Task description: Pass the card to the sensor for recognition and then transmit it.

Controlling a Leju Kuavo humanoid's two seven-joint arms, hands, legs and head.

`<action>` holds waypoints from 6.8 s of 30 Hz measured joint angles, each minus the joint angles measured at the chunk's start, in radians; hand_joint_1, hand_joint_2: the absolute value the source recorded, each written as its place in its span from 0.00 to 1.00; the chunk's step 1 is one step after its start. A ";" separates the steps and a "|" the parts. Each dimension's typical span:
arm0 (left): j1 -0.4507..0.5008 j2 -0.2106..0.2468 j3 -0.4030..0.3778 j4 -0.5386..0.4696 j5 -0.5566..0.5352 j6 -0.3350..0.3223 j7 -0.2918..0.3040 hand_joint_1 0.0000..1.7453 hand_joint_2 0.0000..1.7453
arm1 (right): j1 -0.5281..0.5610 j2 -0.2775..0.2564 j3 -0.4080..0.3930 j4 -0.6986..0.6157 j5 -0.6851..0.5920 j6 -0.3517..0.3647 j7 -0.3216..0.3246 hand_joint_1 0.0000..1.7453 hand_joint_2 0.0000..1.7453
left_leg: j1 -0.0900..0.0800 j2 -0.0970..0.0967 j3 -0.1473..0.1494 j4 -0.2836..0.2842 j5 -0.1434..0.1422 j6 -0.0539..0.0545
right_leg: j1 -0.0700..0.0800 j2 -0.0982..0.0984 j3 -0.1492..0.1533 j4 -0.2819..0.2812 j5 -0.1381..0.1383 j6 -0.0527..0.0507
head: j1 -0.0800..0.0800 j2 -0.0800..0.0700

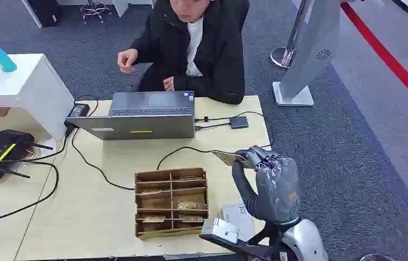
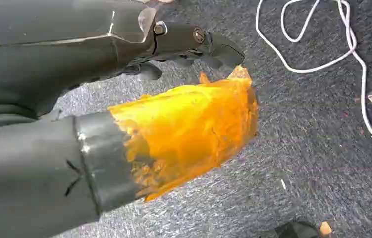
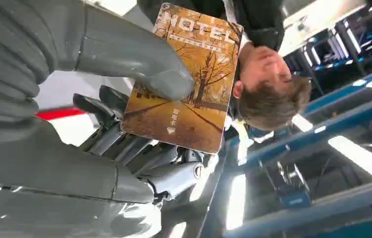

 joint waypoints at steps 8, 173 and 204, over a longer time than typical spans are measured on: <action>0.007 -0.008 0.011 -0.026 0.000 -0.002 -0.009 0.00 0.00 | 0.031 0.008 -0.024 0.006 -0.151 0.087 -0.015 1.00 1.00 | 0.000 0.000 0.000 0.000 0.000 0.000 | 0.000 0.000 0.000 0.000 0.000 0.000 | 0.000 0.000; 0.032 -0.037 0.082 -0.099 0.000 -0.024 -0.007 0.00 0.00 | 0.149 0.050 -0.200 0.548 -0.349 0.149 0.140 1.00 1.00 | 0.000 0.000 0.003 0.000 0.000 0.000 | 0.000 0.000 0.002 -0.001 0.000 -0.001 | 0.000 0.000; 0.042 -0.041 0.085 -0.126 0.000 -0.038 -0.025 0.00 0.00 | 0.156 0.051 -0.162 0.411 -0.274 0.097 0.142 1.00 1.00 | 0.000 0.000 0.002 0.000 0.000 0.000 | 0.000 0.000 0.002 0.000 0.000 -0.001 | 0.000 0.000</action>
